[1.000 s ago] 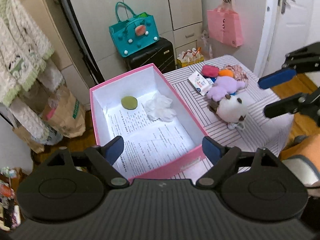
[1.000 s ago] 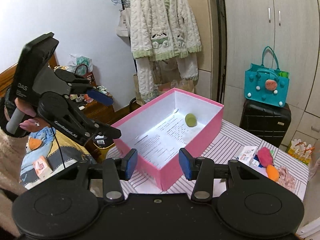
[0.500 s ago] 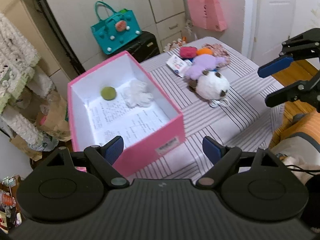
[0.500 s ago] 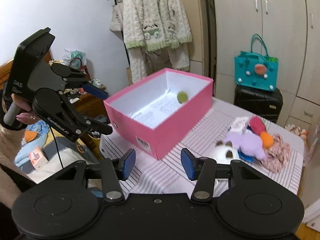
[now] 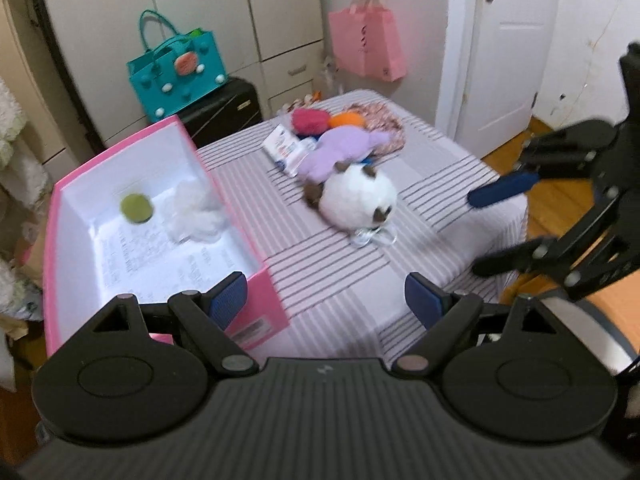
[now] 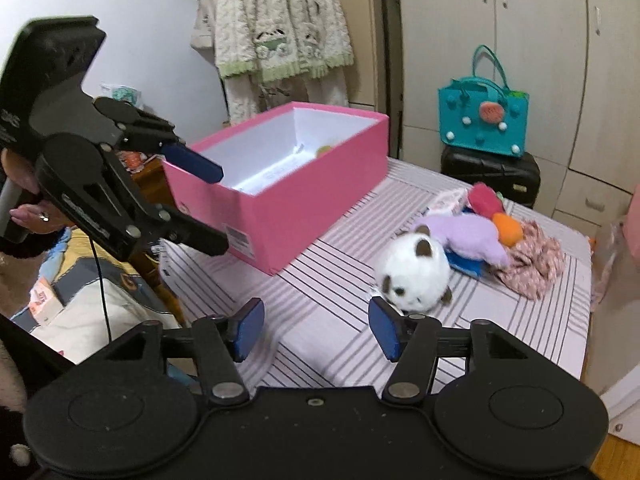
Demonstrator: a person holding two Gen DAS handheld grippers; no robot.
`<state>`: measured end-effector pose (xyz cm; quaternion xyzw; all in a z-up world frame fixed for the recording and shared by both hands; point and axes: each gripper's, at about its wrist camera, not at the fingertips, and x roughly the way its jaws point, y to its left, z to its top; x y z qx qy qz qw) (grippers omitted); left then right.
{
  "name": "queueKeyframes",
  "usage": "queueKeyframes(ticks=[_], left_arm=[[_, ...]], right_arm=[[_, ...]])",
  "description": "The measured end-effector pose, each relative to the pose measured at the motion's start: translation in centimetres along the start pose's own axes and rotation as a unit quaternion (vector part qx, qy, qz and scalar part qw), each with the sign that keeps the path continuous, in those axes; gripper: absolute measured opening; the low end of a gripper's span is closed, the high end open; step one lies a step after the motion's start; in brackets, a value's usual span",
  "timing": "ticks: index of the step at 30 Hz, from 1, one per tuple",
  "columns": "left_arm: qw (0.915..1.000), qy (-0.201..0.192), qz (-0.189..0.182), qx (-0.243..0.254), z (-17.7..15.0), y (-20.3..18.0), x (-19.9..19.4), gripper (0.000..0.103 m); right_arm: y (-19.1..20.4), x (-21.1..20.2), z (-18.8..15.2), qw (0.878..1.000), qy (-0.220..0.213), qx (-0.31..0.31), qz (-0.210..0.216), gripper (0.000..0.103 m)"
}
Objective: Organize soft objects
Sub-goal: 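Withdraw both tools from the box toward the white plush toy, then lower left gripper around white plush toy and close it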
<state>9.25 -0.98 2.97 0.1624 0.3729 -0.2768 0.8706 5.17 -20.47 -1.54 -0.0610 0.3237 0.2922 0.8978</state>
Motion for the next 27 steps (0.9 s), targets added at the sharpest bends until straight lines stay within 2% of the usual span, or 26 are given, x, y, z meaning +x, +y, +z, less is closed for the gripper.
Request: queueKeyframes(ticks=[10, 13, 16, 20, 27], left_arm=[[0.9969, -0.065, -0.039, 0.022, 1.2, -2.9, 3.8, 0.086], [0.9957, -0.063, -0.068, 0.007, 1.9, -3.4, 5.6, 0.086], [0.9943, -0.066, -0.083, -0.016, 2.2, -3.5, 7.1, 0.086], [0.9942, -0.084, -0.060, -0.029, 2.5, -3.5, 8.6, 0.086], [0.9943, -0.099, -0.022, -0.032, 3.1, -3.2, 10.5, 0.084]], right_arm=[[-1.7, 4.0, -2.3, 0.999, -0.018, 0.023, -0.019, 0.066], [-2.2, 5.4, -2.7, 0.998, -0.027, 0.031, -0.036, 0.067], [-2.5, 6.3, -3.3, 0.997, -0.040, 0.025, -0.067, 0.074], [-3.2, 6.8, -4.1, 0.993, -0.050, 0.023, -0.102, 0.077], [-4.1, 7.8, -4.4, 0.990, -0.076, 0.045, -0.110, 0.077]])
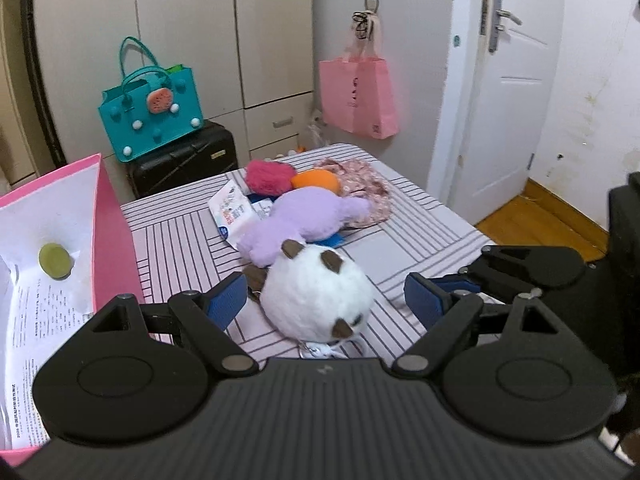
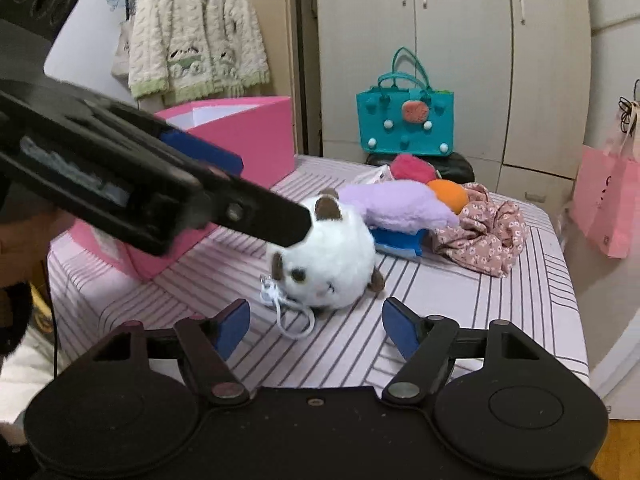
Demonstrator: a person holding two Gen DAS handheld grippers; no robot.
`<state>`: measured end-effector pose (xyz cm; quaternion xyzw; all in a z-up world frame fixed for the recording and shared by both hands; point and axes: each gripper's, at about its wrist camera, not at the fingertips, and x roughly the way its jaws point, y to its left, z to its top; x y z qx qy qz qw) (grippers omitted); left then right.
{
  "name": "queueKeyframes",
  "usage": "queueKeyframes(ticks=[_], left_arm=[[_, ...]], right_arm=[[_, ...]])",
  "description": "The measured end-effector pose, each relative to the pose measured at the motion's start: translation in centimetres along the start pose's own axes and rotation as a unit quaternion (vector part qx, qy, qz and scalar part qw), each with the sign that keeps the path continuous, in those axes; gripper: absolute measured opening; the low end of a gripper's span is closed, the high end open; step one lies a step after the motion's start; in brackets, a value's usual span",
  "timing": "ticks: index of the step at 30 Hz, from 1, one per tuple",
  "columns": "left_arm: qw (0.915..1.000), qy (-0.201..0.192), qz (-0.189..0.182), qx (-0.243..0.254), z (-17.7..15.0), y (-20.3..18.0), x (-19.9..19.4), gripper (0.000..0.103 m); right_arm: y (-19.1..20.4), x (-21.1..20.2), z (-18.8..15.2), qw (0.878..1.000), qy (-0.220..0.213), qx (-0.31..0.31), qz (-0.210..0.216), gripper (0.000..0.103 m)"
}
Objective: Organize soft objects
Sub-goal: 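Lower left gripper around white plush toy and close it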
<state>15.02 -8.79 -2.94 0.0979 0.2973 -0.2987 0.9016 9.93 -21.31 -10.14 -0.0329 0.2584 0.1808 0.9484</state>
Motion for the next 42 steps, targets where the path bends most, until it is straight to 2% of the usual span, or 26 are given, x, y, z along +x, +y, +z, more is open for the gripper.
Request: queueKeyframes(ticks=[3, 8, 12, 17, 23, 27, 30, 32, 35, 42], left_arm=[[0.9997, 0.000, 0.022, -0.003, -0.1, -0.1, 0.9, 0.083], [0.9995, 0.001, -0.006, -0.031, 0.0, 0.6, 2.0, 0.082], [0.9988, -0.010, 0.005, -0.049, -0.2, 0.9, 2.8, 0.082], [0.9970, -0.015, 0.007, -0.075, -1.0, 2.3, 3.5, 0.082], [0.9956, -0.008, -0.023, -0.090, -1.3, 2.6, 4.4, 0.081], [0.9952, -0.007, -0.005, -0.098, -1.6, 2.6, 5.4, 0.079], [0.9942, -0.007, -0.015, -0.106, -2.0, 2.8, 5.5, 0.077], [0.9939, -0.008, -0.017, -0.108, -2.1, 2.7, 5.5, 0.071], [0.9939, -0.011, -0.022, -0.108, -2.3, 2.5, 5.5, 0.068], [0.9933, -0.009, -0.011, -0.115, -2.4, 1.8, 5.1, 0.067]], right_arm=[[0.2, 0.5, 0.0, 0.999, -0.032, 0.000, -0.014, 0.084], [0.1, 2.0, 0.3, 1.000, -0.023, 0.015, -0.011, 0.085], [-0.1, 3.2, 0.4, 0.999, -0.014, 0.037, -0.006, 0.085], [-0.4, 4.0, 0.1, 0.997, -0.019, 0.072, -0.017, 0.081], [-0.1, 4.5, 0.3, 0.996, -0.038, 0.074, -0.030, 0.080], [0.2, 5.1, 0.4, 0.996, -0.038, 0.077, -0.034, 0.080], [0.1, 5.5, 0.2, 0.995, -0.033, 0.083, -0.039, 0.080], [0.3, 5.6, 0.0, 0.995, -0.039, 0.082, -0.044, 0.074], [0.5, 5.4, -0.1, 0.994, -0.046, 0.085, -0.048, 0.069], [1.2, 4.9, -0.3, 0.994, -0.046, 0.083, -0.057, 0.066]])
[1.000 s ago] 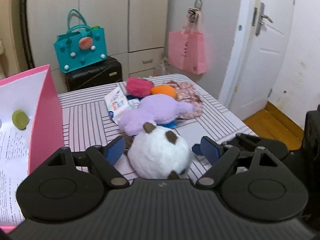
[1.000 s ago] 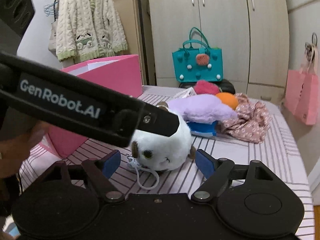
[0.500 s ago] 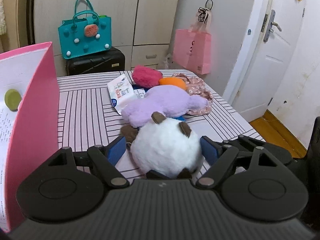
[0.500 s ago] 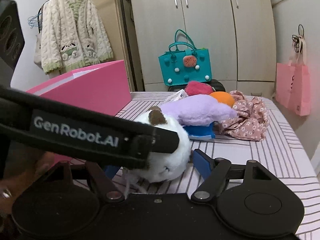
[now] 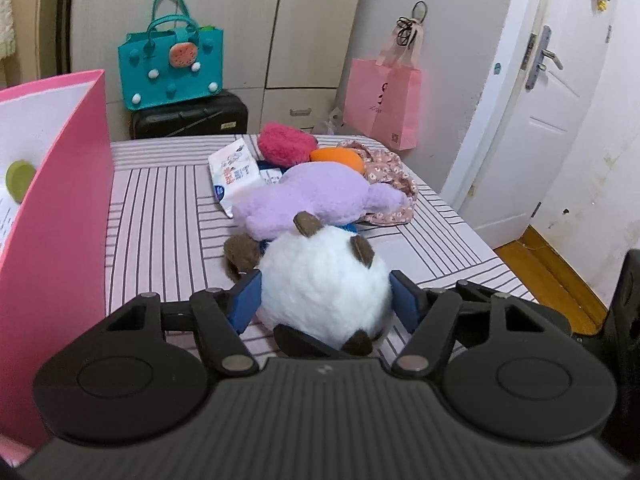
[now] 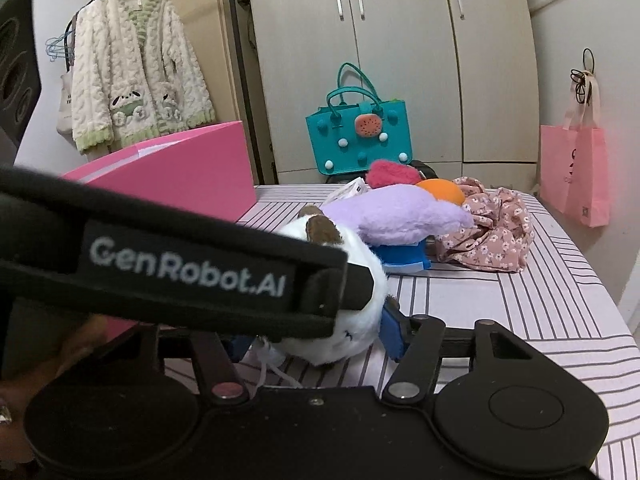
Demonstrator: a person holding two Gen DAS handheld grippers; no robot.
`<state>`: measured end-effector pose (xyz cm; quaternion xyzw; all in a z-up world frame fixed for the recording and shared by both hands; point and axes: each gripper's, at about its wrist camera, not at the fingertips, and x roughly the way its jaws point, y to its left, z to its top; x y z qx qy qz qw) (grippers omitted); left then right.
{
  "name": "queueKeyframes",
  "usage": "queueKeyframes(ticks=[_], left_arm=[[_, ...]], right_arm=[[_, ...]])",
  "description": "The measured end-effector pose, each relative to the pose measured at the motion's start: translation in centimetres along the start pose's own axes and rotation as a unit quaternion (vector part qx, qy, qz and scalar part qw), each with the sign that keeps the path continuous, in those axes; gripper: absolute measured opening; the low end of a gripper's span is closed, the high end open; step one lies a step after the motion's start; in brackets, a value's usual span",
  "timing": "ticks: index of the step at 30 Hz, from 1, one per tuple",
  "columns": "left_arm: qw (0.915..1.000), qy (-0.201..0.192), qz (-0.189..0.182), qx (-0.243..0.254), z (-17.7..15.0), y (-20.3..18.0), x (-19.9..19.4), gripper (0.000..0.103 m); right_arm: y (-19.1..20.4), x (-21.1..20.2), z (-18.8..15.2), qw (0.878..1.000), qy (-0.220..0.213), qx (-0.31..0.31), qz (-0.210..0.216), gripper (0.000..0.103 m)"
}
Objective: Organize soft objects
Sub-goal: 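Lower left gripper around white plush toy and close it, then lift white plush toy with left gripper and carry it over pink box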
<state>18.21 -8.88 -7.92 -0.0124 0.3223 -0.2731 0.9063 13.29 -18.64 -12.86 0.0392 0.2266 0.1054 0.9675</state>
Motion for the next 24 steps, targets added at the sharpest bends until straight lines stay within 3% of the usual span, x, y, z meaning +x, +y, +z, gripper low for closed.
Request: queueKeyframes(ticks=[13, 18, 24], left_arm=[[0.9994, 0.025, -0.002, -0.023, -0.4, -0.1, -2.0, 0.067], [0.9989, 0.032, -0.022, -0.026, -0.4, 0.3, -3.2, 0.067], [0.9977, 0.051, -0.037, -0.027, -0.5, 0.4, -4.2, 0.066]], right_arm=[[0.2, -2.0, 0.2, 0.999, 0.020, 0.019, 0.022, 0.066], [0.2, -2.9, 0.3, 0.998, 0.027, 0.033, 0.037, 0.066], [-0.9, -3.4, 1.5, 0.992, 0.083, 0.054, 0.082, 0.066]])
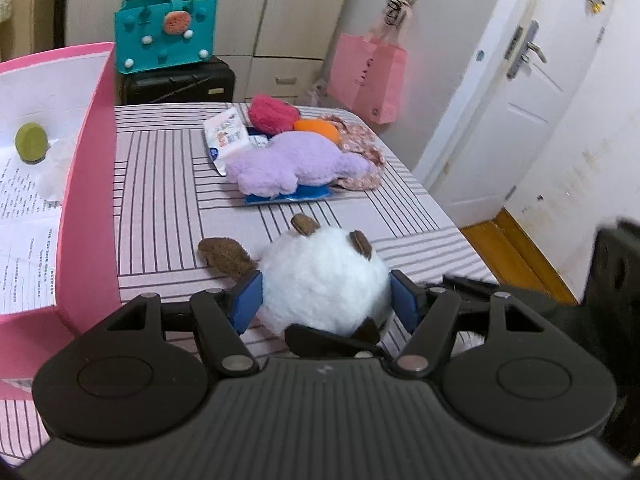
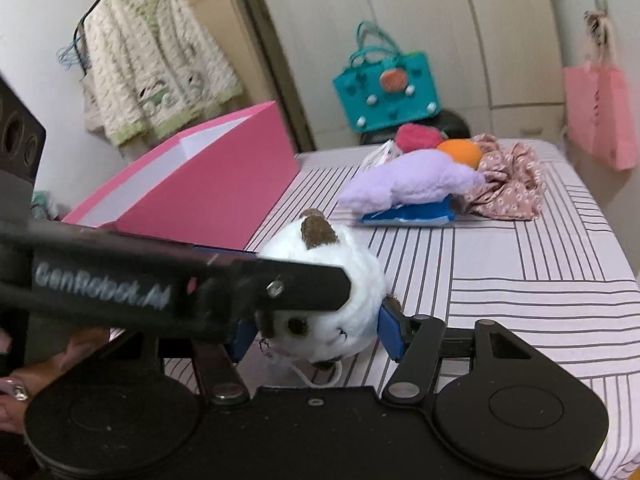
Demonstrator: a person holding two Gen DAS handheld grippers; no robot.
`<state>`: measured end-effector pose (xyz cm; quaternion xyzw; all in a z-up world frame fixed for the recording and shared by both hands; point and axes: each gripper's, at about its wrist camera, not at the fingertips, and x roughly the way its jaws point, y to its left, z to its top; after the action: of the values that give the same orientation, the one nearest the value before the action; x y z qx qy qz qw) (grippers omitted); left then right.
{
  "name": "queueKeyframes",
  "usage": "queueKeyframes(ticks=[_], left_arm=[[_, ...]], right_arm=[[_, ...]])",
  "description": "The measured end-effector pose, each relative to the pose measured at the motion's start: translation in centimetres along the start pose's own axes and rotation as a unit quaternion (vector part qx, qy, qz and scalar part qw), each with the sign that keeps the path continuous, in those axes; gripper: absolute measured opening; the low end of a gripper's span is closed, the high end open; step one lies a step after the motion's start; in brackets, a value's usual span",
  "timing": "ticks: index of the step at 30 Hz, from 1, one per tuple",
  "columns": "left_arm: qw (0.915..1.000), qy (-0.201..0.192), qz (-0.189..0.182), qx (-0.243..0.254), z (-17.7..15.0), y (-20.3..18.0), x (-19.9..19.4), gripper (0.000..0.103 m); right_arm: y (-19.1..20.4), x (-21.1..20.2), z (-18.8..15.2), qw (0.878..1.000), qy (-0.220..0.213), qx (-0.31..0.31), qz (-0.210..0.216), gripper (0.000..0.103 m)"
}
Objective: Organize soft objects
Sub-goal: 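Lift white plush toy with left gripper and carry it over pink box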
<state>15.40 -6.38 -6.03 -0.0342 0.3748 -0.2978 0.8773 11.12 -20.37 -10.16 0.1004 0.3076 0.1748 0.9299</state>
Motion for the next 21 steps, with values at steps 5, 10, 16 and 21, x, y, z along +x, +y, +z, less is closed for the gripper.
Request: queueKeyframes(ticks=[5, 10, 16, 21], left_arm=[[0.9994, 0.027, -0.019, 0.006, 0.1, 0.0, -0.8, 0.066], [0.9971, 0.067, -0.035, 0.004, 0.5, 0.4, -1.3, 0.066], [0.9945, 0.097, -0.040, 0.009, 0.7, 0.7, -2.8, 0.066], [0.9932, 0.110, -0.037, 0.011, 1.0, 0.8, -4.7, 0.066]], right_arm=[[0.8, -0.6, 0.3, 0.999, 0.032, -0.023, 0.004, 0.066], [1.2, -1.0, 0.6, 0.998, 0.061, -0.022, 0.018, 0.066], [2.4, -1.9, 1.2, 0.995, 0.083, -0.035, 0.041, 0.066], [4.2, -2.9, 1.6, 0.993, 0.084, -0.059, 0.052, 0.066]])
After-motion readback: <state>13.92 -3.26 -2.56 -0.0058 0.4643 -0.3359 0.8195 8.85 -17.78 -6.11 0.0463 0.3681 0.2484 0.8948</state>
